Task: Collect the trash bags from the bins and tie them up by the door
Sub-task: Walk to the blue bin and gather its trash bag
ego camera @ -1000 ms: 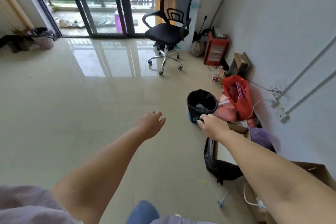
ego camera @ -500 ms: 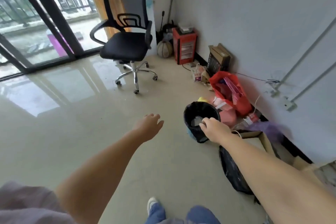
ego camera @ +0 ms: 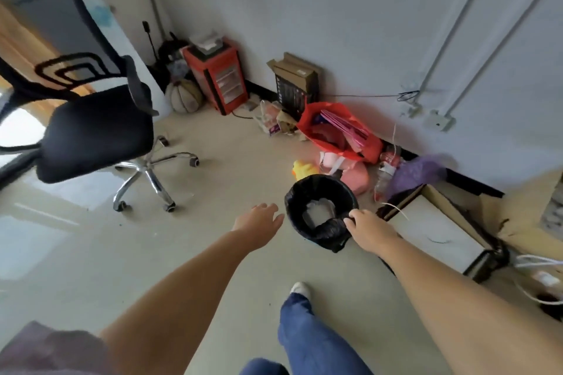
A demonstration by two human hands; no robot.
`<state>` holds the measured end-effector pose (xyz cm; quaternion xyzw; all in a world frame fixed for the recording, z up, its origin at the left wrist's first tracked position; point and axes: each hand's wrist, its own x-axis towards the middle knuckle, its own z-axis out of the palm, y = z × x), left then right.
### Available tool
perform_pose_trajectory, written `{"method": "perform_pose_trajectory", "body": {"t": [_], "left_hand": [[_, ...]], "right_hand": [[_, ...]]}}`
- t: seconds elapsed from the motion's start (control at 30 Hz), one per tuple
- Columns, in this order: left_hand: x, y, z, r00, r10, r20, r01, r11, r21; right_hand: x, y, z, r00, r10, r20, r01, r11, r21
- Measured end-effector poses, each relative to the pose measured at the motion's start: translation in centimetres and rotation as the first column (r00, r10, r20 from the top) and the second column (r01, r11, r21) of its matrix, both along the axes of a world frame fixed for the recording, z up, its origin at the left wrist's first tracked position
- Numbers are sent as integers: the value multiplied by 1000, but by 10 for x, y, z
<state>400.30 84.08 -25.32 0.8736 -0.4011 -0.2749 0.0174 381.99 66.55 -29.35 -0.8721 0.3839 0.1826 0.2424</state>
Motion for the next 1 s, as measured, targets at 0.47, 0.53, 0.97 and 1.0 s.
{"method": "perform_pose_trajectory", "body": {"t": [0.47, 0.53, 0.97, 1.0], "left_hand": [[94, -110, -182, 956, -217, -196, 245, 961, 128], [98, -117, -215, 959, -179, -222, 208, 971, 116], [143, -149, -454, 967, 120, -224, -158, 975, -159], [141, -150, -462, 955, 157, -252, -208, 959, -193]], "right_hand": [[35, -9, -177, 813, -581, -25, 580, 806, 123], [35, -4, -213, 782, -622, -29, 619, 771, 153], [54, -9, -439, 496, -868, 19, 845, 488, 217], [55, -7, -447, 458, -889, 32, 855, 450, 258]]}}
